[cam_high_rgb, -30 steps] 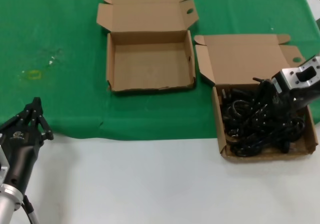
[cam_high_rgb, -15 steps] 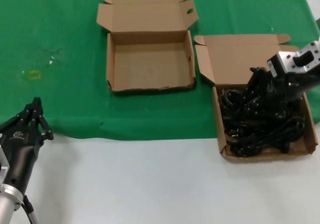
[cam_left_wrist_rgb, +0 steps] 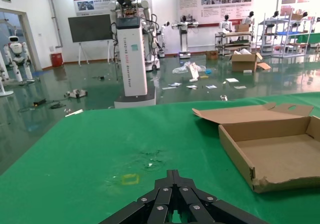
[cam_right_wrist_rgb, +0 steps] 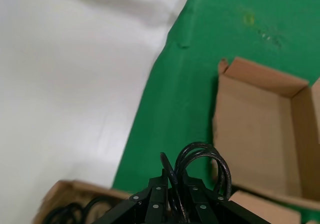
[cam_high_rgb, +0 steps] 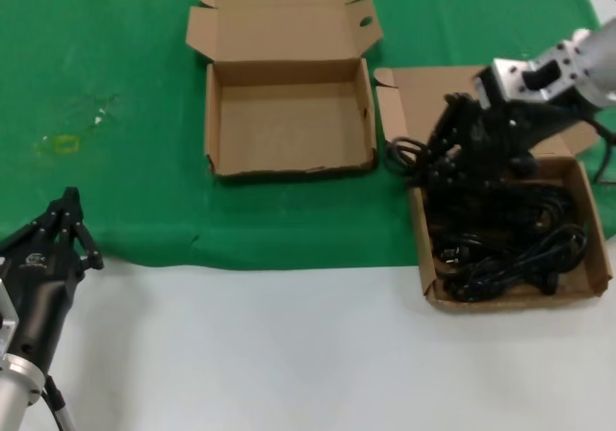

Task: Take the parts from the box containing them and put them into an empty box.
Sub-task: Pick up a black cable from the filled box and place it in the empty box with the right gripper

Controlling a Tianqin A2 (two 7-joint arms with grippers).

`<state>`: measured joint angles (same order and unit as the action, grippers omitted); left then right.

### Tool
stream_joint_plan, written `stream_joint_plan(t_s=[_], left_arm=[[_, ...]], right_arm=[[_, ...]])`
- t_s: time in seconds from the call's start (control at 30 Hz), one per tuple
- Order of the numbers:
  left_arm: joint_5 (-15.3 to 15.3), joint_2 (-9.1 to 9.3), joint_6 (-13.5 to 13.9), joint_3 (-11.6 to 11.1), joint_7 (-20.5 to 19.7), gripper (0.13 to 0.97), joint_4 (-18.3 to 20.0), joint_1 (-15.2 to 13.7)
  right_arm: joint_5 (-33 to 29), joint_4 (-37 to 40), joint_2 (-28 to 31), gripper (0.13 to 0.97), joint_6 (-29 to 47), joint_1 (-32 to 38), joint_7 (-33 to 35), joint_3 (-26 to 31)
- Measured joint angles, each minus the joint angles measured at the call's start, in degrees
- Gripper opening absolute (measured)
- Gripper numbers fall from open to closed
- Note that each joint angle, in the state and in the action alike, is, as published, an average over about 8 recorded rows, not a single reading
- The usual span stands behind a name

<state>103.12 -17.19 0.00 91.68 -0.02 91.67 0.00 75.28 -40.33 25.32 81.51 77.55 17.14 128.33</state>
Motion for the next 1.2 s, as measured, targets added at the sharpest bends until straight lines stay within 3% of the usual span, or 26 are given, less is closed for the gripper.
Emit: stream_joint_plan(t_s=[0.27, 0.73, 1.0, 1.2], left_arm=[[0.0, 0.0, 0.0, 0.0, 0.0, 0.144, 0.0, 0.0], [0.0, 0.0, 0.0, 0.0, 0.0, 0.144, 0.0, 0.0], [0.0, 0.0, 0.0, 0.0, 0.0, 0.144, 0.0, 0.0], [0.0, 0.0, 0.0, 0.0, 0.0, 0.144, 0.0, 0.0]], right_arm=[[-0.11, 8.6, -6.61, 0.186, -3.09, 3.65, 3.62, 0.27], [0.21, 34.38, -20.67, 0.185, -13.17, 12.68, 15.69, -1.53], [1.41, 37.25, -24.15, 0.185, -19.24, 13.26, 16.77, -0.45], [7.92, 35.5, -25.06, 0.185, -24.23, 11.86, 16.26, 6.6]])
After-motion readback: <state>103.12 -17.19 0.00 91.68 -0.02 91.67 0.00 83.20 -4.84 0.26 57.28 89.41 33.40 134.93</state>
